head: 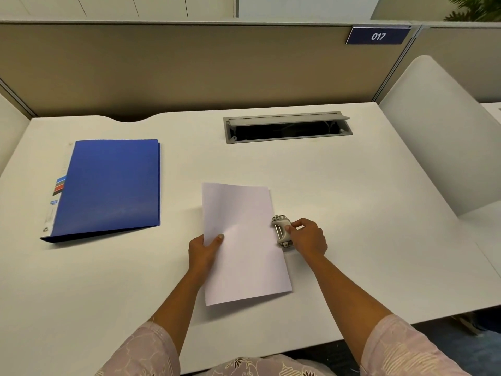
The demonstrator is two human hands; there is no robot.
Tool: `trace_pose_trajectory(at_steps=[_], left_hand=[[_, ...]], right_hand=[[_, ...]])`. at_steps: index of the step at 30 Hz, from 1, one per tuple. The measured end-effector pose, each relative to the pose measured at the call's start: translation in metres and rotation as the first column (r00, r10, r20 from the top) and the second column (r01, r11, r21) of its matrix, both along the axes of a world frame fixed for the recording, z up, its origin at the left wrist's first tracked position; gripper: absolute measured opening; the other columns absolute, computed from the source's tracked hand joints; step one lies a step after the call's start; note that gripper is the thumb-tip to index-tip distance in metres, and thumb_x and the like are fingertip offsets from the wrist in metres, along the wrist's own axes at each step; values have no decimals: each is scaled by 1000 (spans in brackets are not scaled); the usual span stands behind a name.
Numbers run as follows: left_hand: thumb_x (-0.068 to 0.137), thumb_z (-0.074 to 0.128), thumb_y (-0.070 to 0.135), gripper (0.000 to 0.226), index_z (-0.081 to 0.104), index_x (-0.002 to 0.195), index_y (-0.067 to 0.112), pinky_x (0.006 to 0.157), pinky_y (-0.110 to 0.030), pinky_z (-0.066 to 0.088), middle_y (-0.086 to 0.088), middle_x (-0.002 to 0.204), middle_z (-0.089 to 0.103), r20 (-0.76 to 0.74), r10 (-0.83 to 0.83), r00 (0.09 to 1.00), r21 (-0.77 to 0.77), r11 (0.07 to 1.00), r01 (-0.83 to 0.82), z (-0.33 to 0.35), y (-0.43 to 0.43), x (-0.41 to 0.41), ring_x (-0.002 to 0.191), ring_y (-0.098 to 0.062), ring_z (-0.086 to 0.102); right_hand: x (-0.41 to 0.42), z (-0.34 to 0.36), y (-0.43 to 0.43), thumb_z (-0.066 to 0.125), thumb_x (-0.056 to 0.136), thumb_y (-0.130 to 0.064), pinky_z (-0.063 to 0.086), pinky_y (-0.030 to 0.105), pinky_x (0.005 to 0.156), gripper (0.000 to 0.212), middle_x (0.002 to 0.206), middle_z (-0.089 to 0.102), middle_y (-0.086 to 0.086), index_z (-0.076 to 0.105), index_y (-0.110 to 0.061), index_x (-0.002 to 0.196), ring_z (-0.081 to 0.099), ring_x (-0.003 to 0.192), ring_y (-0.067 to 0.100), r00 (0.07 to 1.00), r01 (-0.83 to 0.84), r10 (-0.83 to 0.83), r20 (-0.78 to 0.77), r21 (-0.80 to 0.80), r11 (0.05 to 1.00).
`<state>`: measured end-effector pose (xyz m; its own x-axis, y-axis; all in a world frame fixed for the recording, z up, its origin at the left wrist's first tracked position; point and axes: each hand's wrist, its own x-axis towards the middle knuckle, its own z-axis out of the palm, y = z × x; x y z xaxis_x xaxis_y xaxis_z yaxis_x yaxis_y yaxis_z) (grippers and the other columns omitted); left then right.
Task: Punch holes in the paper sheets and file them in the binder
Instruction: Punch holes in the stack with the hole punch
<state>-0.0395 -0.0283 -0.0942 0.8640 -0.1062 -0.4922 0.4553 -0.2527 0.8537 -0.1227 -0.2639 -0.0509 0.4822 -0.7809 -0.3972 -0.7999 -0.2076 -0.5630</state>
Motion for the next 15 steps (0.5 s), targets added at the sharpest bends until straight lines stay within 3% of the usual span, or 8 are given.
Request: trace_pose_trajectory(at_steps=[15], left_hand=[[76,77,38,46,66,112,10,89,-42,54,-5,108,70,7,-11,1000,64,998,11,-8,-14,-9,97,-25,66]], right_hand=[[0,-4,2,67,78,-43,46,29,73,17,88,70,1,65,-28,86,64,85,24,1000,0,0,-25,2,1000]])
